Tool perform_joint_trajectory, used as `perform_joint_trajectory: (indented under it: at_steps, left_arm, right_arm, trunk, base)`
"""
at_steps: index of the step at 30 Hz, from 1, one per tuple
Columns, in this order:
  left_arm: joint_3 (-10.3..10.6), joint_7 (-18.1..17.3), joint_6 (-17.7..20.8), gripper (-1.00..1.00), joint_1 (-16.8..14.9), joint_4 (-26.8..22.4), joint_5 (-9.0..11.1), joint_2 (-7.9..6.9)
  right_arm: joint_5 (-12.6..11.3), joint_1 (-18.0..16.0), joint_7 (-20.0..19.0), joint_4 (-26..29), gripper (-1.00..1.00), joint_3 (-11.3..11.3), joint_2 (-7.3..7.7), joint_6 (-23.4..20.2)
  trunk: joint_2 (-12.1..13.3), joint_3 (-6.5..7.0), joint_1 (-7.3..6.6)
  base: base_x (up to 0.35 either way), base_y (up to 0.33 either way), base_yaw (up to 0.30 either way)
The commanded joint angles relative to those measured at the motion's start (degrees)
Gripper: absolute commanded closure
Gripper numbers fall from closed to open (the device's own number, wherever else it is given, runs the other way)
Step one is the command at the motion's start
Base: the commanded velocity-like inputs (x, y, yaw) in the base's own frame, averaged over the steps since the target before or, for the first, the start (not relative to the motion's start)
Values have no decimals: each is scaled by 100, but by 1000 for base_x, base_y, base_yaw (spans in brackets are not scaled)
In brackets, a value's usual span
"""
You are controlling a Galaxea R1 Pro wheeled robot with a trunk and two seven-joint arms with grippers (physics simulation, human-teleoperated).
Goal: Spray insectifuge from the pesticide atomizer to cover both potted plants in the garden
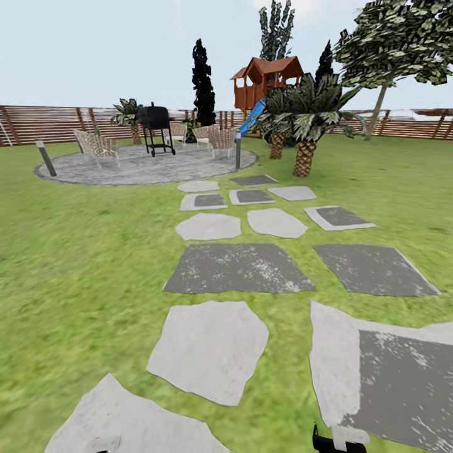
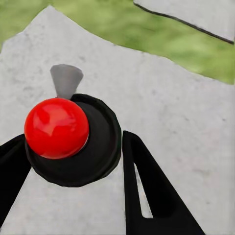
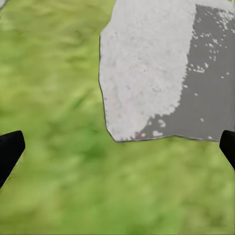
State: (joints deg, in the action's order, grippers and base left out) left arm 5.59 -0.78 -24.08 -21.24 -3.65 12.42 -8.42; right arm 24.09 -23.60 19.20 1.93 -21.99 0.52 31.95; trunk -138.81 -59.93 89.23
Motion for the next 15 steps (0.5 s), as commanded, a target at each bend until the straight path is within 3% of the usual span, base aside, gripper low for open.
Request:
perform_joint_trajectory:
  at_steps: [1, 15]
  left_arm:
    - [48, -10, -18, 100, -3, 5, 58, -1]
    - [48, -10, -18, 100, -3, 5, 64, -1]
  right_arm:
    - [61, -4, 31, -8, -100, -33, 0, 13]
    - [61, -4, 31, -8, -100, -33, 0, 13]
  trunk:
    - [-2, -5, 2]
    - [-2, -5, 2]
  base:
    - [339, 0, 75]
    - [339, 0, 250]
